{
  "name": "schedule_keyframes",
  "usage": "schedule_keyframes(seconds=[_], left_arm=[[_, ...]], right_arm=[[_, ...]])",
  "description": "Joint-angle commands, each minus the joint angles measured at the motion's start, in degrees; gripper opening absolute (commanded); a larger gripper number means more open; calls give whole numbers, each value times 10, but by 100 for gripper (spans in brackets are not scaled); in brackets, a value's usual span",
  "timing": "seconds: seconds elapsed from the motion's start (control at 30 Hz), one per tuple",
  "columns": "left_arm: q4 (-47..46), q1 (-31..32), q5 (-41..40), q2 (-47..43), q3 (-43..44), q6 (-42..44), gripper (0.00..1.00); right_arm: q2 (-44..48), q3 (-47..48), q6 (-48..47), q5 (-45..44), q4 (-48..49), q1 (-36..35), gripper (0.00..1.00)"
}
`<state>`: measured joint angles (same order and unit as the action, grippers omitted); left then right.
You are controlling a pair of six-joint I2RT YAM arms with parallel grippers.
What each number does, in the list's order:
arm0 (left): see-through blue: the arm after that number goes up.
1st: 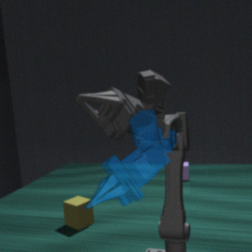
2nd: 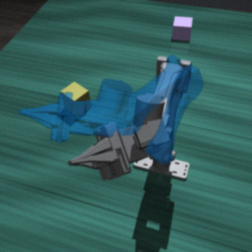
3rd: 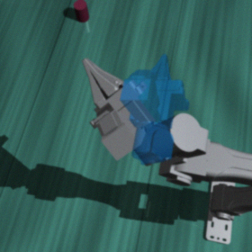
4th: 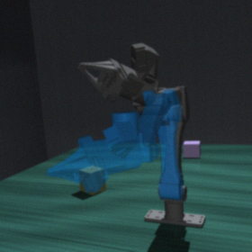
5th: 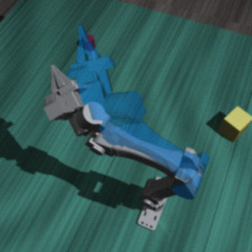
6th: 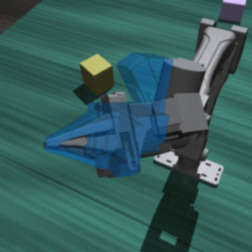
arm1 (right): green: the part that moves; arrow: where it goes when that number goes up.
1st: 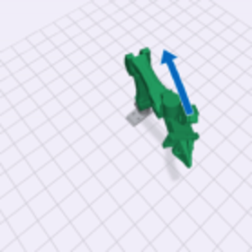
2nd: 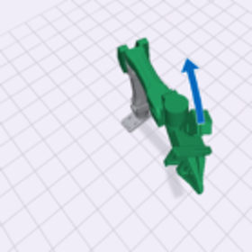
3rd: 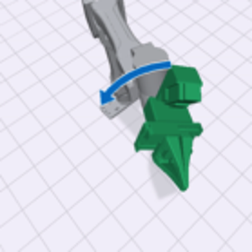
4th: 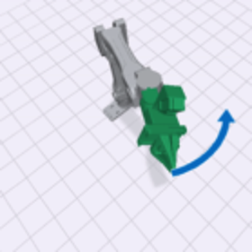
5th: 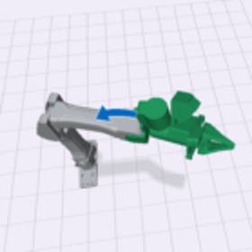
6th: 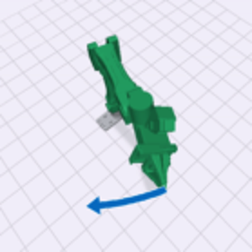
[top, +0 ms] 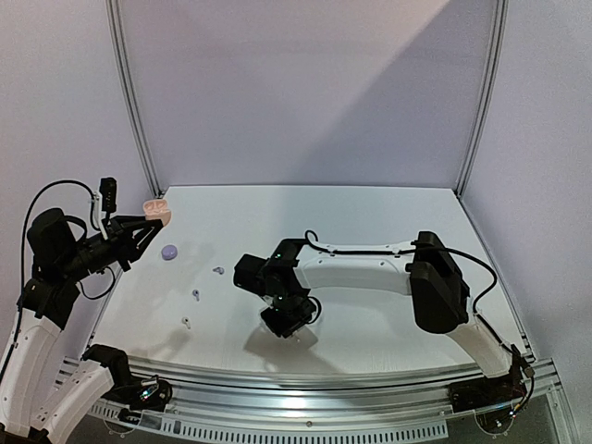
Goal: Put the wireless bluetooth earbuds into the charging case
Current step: Pick up the right earbud from the corner of the board.
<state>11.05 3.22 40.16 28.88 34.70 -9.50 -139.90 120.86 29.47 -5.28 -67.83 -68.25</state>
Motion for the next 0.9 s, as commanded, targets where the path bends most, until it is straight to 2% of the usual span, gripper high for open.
schedule_keyframes(seconds=[0.0, 0.13, 0.87], left_arm=[[-2, -6, 3, -3, -7, 2, 0], [-3, -6, 4, -2, -8, 1, 0], [1, -6, 6, -2, -7, 7, 0]], right_arm=[[-14, 5, -3, -13, -31, 0, 29], [-13, 5, -7, -14, -39, 0, 28], [14, 7, -6, -11, 15, 3, 6]])
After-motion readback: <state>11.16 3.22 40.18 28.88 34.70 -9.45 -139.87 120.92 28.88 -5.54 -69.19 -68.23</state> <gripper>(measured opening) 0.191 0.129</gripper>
